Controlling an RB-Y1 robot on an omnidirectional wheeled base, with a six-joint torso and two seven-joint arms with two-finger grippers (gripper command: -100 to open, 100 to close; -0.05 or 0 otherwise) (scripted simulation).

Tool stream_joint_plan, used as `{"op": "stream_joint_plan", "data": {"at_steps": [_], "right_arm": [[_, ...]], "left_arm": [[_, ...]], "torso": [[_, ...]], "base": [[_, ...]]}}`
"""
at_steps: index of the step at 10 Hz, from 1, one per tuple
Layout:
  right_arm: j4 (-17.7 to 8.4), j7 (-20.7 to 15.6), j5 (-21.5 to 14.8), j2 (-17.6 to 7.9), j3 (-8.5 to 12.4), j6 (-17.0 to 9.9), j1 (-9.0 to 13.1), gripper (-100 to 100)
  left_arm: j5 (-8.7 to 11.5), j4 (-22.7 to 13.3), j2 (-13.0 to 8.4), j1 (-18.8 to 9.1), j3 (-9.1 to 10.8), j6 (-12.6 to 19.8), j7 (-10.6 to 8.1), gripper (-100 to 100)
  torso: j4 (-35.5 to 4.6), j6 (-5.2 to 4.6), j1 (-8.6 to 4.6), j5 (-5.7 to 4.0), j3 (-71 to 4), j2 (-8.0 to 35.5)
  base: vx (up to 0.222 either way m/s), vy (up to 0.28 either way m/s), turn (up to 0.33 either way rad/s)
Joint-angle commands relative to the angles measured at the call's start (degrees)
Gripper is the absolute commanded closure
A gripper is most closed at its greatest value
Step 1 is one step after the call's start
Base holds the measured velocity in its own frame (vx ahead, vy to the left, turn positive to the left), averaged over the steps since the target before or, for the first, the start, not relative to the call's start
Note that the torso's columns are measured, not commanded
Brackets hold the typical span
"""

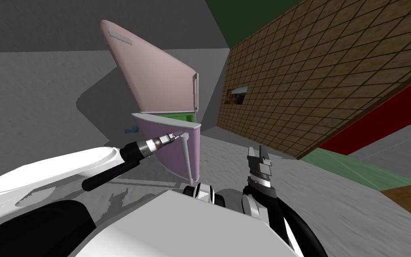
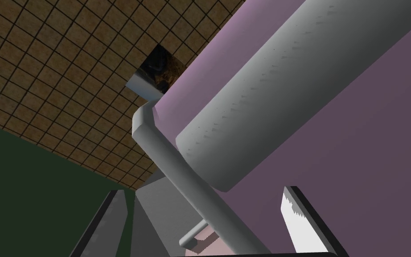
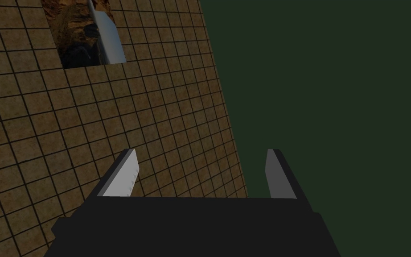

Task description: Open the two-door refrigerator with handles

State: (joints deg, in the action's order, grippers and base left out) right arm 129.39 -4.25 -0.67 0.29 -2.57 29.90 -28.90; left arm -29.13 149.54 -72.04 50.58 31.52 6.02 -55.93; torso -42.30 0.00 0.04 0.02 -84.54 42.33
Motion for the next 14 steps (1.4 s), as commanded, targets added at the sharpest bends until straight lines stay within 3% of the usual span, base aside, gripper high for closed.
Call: {"op": "stream_joint_plan", "data": {"at_steps": [1, 2, 4, 5, 7, 9, 10, 14], "right_arm": [[0.0, 0.0, 0.0, 0.0, 0.0, 0.0, 0.0, 0], [0.0, 0.0, 0.0, 0.0, 0.0, 0.0, 0.0, 0], [0.0, 0.0, 0.0, 0.0, 0.0, 0.0, 0.0, 0], [0.0, 0.0, 0.0, 0.0, 0.0, 0.0, 0.0, 0], [0.0, 0.0, 0.0, 0.0, 0.0, 0.0, 0.0, 0], [0.0, 0.0, 0.0, 0.0, 0.0, 0.0, 0.0, 0], [0.0, 0.0, 0.0, 0.0, 0.0, 0.0, 0.0, 0], [0.0, 0.0, 0.0, 0.0, 0.0, 0.0, 0.0, 0]], "left_arm": [[-0.7, 0.1, -3.0, 1.5, 4.21, 0.8, -4.48, -100], [-0.7, 0.1, -3.0, 1.5, 4.21, 0.8, -4.99, -100], [-1.4, 0.1, -5.9, 2.6, 7.75, 1.8, -8.68, -100], [-1.4, 0.1, -5.9, 2.6, 7.75, 1.8, -9.28, -100], [-2.1, 0.1, -8.8, 3.7, 11.29, 2.9, -13.03, -100], [-1.9, -0.1, -8.7, 3.6, 11.1, 2.7, -13.05, -100], [-1.9, 0.0, -8.7, 3.6, 11.15, 2.8, -13.25, 0], [-1.9, 0.0, -8.7, 3.6, 11.15, 2.8, -13.23, 0]], "torso": [[0.0, 0.0, 0.0, 0.0, 0.0, 0.1], [0.0, 0.01, -0.02, -0.01, 0.0, 0.1], [0.0, 0.0, -0.04, -0.02, 0.0, 0.0], [0.0, 0.0, -0.05, -0.02, 0.0, -0.1], [0.0, 0.0, -0.05, -0.02, -0.1, -0.1], [0.0, 0.0, -0.04, -0.01, 0.0, 0.0], [0.0, 0.0, -0.02, -0.01, 0.0, 0.0], [0.0, 0.0, -0.04, -0.02, 0.0, 0.0]], "base": [[-0.009, -0.003, 0.039], [-0.009, -0.001, 0.015], [-0.011, -0.002, 0.035], [-0.007, -0.003, 0.011], [-0.005, -0.005, 0.029], [-0.002, -0.002, 0.008], [0.0, 0.0, 0.0], [0.0, 0.0, 0.0]]}}
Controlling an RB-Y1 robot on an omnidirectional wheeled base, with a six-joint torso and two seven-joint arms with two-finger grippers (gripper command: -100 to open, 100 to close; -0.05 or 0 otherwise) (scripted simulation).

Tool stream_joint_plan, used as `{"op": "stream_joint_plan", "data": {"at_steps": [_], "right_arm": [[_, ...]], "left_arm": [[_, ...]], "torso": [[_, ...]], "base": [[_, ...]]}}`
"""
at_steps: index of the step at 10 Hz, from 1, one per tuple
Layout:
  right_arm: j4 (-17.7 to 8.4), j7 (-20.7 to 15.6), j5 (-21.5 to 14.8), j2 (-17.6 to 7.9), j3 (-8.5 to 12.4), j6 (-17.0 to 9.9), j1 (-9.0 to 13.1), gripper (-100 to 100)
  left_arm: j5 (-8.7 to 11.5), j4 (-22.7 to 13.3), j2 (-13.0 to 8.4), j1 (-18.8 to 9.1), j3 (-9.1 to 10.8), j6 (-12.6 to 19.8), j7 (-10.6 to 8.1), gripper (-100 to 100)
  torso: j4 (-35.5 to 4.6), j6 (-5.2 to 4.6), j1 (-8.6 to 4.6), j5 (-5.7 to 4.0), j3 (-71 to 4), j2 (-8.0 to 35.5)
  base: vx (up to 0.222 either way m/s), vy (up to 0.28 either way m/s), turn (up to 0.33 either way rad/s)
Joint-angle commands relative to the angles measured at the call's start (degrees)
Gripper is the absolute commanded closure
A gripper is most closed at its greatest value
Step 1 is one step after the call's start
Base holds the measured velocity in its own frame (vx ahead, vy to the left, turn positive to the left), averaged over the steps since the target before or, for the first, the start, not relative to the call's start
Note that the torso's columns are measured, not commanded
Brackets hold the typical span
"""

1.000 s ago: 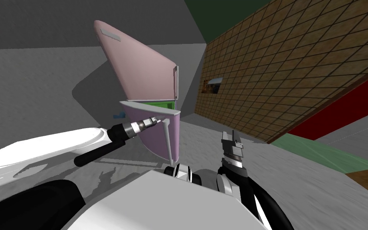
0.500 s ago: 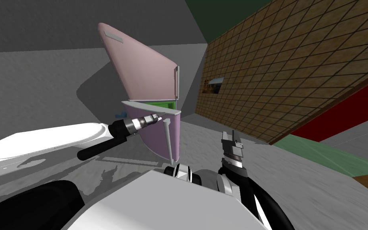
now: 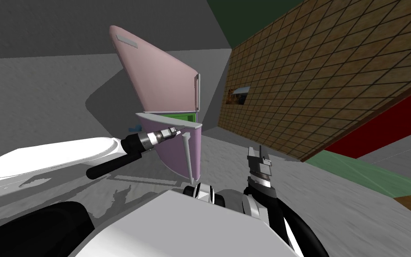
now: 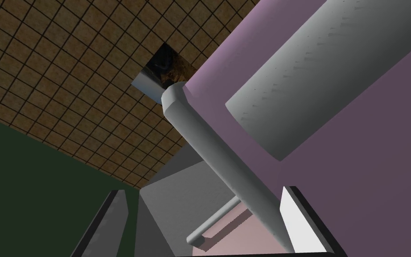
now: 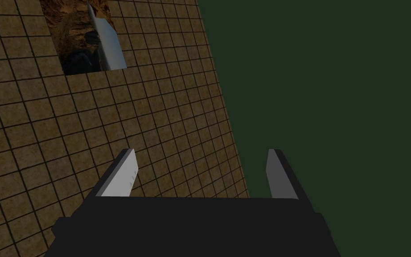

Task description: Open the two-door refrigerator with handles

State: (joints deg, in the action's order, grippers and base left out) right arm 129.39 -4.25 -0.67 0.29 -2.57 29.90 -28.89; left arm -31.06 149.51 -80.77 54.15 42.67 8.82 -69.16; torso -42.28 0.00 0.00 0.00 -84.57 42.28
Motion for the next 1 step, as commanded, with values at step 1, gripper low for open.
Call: {"op": "stream_joint_plan", "data": {"at_steps": [1], "right_arm": [[0.0, 0.0, 0.0, 0.0, 0.0, 0.0, 0.0, 0]], "left_arm": [[0.0, 0.0, 0.0, 0.0, 0.0, 0.0, 0.0, 0]], "torso": [[0.0, 0.0, 0.0, 0.0, 0.0, 0.0]], "base": [[0.0, 0.0, 0.0]]}}
